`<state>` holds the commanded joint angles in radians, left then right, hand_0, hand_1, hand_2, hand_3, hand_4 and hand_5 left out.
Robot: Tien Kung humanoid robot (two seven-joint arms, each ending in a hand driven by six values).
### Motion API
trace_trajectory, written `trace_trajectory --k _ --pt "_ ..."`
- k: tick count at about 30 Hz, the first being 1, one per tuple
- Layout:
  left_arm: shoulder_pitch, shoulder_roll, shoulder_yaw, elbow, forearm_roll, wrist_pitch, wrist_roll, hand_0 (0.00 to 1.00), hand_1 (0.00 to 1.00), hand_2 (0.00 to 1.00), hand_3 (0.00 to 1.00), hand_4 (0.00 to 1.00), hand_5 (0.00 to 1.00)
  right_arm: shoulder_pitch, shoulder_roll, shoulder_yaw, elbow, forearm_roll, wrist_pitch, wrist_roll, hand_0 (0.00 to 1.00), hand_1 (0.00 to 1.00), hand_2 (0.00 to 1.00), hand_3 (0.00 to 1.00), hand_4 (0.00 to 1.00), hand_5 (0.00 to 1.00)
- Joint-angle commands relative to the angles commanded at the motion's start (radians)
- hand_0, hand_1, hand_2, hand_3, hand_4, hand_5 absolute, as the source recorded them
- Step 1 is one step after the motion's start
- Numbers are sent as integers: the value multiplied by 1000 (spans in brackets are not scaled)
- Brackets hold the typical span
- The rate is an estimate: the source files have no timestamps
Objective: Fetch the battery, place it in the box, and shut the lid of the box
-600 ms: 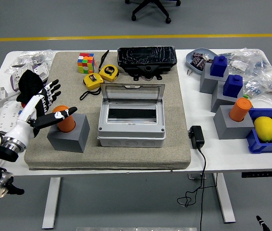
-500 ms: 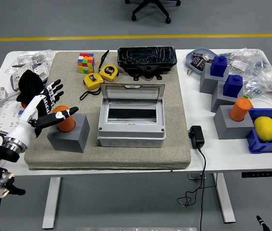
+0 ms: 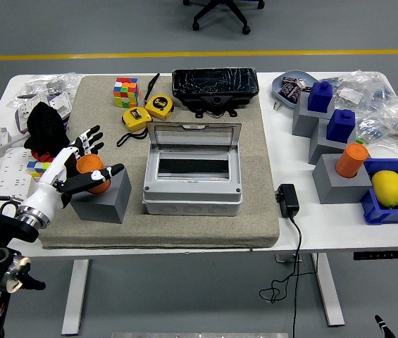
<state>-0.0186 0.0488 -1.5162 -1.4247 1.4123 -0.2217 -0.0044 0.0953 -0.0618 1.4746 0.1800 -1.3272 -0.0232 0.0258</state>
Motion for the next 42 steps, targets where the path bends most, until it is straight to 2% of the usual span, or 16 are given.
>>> trace_trajectory --k 4,7,8,13,14,25,26,31,32,37,38,42 --pt "-1 0 10 -1 33 2 6 998 998 998 998 998 220 0 0 -2 0 3 0 0 854 745 727 765 998 998" --pt "-2 1 19 0 46 21 3 998 998 998 998 998 220 0 0 -6 0 6 0 1 854 745 727 765 998 998" --pt "-2 1 22 0 48 24 2 998 998 998 998 998 105 0 0 -6 0 7 0 1 854 745 727 766 998 998" --pt "-2 1 37 8 51 54 -6 998 998 998 998 998 105 -1 0 -7 0 6 0 0 854 745 727 766 998 998" --pt "-2 1 39 9 50 60 -7 998 998 998 998 998 2 -1 0 -8 0 7 1 0 854 745 727 765 998 998" --pt "-1 4 54 9 63 121 -18 998 998 998 990 998 2 -2 0 -8 0 7 1 1 854 745 727 764 998 998" --pt "-1 4 55 9 64 128 -21 787 879 824 900 998 2 -3 0 -8 0 7 1 0 854 745 727 765 998 998" --pt "-3 5 65 11 51 149 -34 787 879 824 900 998 2 -2 0 -9 0 9 1 1 854 745 727 765 998 998" --pt "-3 5 68 11 47 152 -38 617 737 671 746 993 2 -2 0 -8 0 9 1 1 854 743 726 765 998 998" --pt "-6 6 88 18 20 173 -55 617 737 671 746 993 2 -1 0 -5 0 8 0 0 854 743 726 765 998 998" --pt "-6 7 97 20 11 181 -62 586 696 563 648 973 2 -1 0 -5 0 8 0 0 853 744 726 764 998 998" --pt "-5 7 124 26 -39 218 -95 586 696 563 648 973 2 0 -1 -6 0 10 0 1 853 744 726 764 998 998"
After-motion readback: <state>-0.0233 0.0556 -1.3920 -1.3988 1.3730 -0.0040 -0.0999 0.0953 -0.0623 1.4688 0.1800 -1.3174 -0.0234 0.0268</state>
